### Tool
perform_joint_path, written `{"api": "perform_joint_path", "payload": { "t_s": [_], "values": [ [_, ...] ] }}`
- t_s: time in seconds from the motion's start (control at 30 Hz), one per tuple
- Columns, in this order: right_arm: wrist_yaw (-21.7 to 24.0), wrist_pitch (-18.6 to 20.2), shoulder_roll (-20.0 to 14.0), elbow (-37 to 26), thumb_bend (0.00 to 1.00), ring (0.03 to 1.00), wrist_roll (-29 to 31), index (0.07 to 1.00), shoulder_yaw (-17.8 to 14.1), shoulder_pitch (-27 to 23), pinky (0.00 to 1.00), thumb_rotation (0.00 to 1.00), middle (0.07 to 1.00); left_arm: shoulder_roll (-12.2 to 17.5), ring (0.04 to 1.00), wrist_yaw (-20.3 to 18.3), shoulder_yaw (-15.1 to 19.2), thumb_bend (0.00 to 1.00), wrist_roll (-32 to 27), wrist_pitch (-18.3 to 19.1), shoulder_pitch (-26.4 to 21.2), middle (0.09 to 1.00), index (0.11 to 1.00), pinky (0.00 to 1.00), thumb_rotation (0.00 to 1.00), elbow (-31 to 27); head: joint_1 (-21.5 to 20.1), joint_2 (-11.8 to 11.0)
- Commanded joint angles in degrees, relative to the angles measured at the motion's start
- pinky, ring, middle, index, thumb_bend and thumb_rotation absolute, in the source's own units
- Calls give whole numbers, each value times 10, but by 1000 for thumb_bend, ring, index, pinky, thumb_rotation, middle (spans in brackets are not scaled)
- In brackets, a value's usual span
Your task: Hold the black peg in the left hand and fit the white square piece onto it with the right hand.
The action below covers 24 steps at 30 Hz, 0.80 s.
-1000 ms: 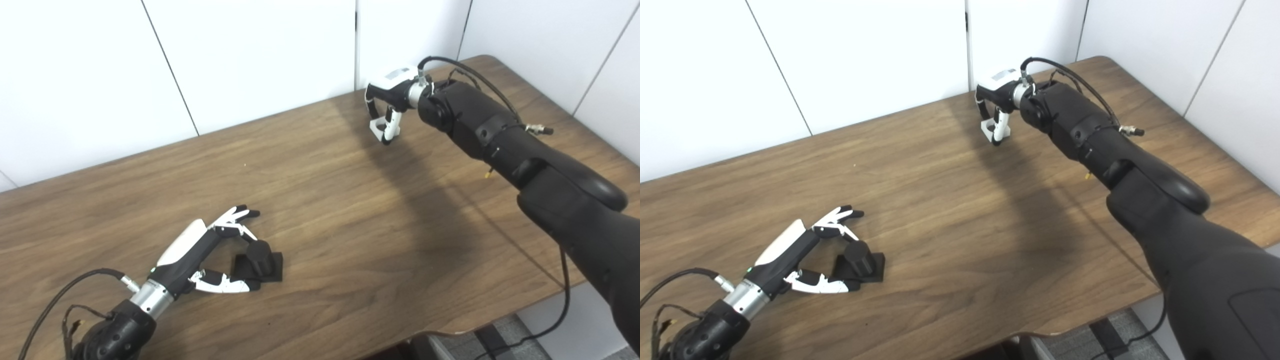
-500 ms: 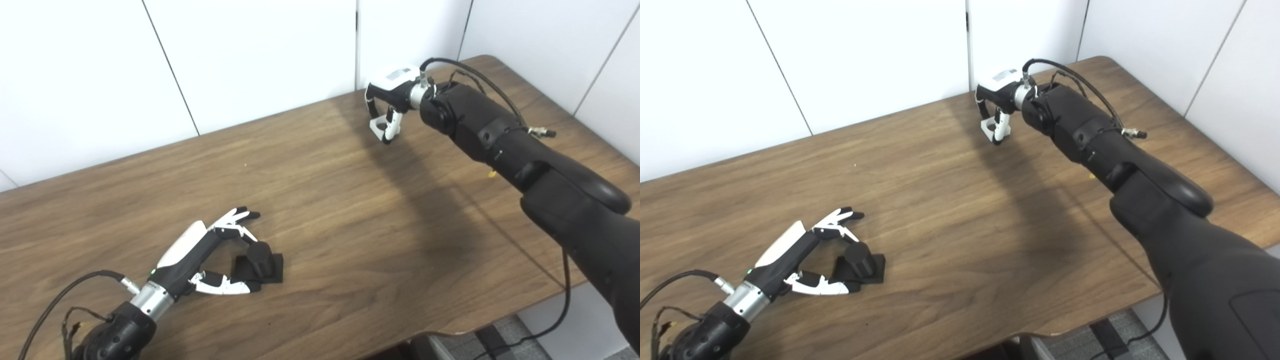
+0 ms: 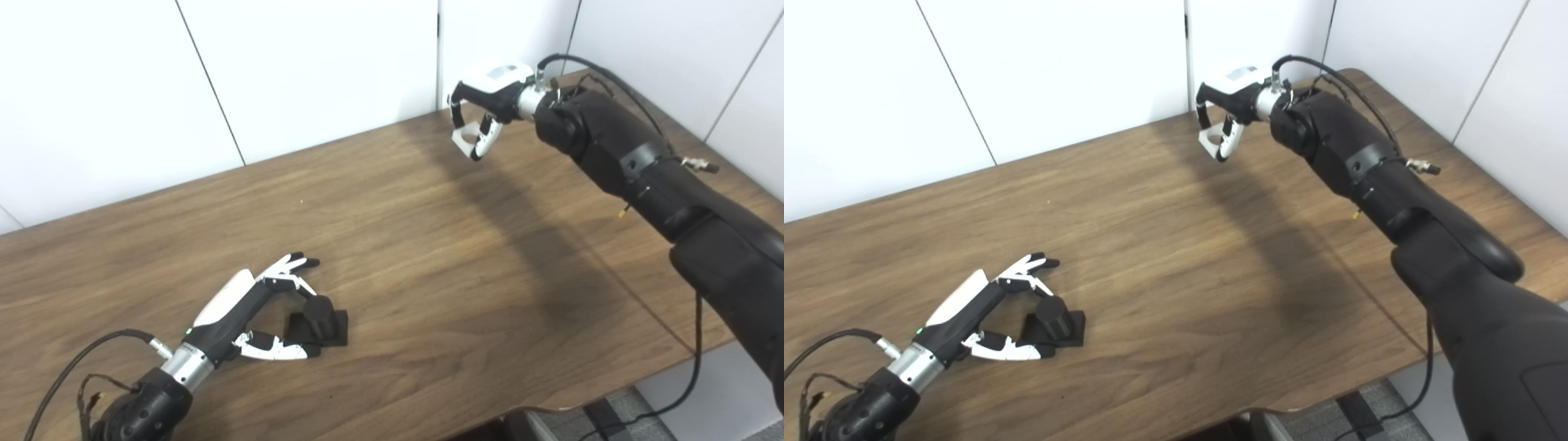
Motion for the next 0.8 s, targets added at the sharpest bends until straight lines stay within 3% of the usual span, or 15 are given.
{"api": "perform_joint_path", "payload": {
  "t_s": [0.0,0.2,0.43,0.53,0.67,0.77],
  "values": [
    [4,-12,-19,-37,514,890,7,484,-16,-20,959,146,812,9,990,-7,-7,523,30,15,0,920,490,967,65,16,0,0],
    [22,-29,-23,-104,516,896,28,483,-40,-4,947,145,814,8,991,-6,-7,523,28,16,-1,919,489,964,65,20,3,2],
    [77,-9,-22,-191,517,897,59,482,-69,16,882,145,825,6,988,-4,-9,523,33,15,-5,920,489,931,66,25,13,5],
    [96,0,-21,-233,518,891,73,482,-83,29,857,143,823,6,993,-5,-10,522,35,20,-6,924,489,962,67,22,19,7],
    [133,17,-15,-291,519,904,98,482,-97,46,925,142,831,6,993,-3,-12,523,38,19,-9,925,490,958,66,25,25,8],
    [148,9,-12,-314,519,905,111,482,-100,52,937,142,827,5,992,-4,-11,523,36,22,-9,924,489,959,66,24,28,11]
  ]
}}
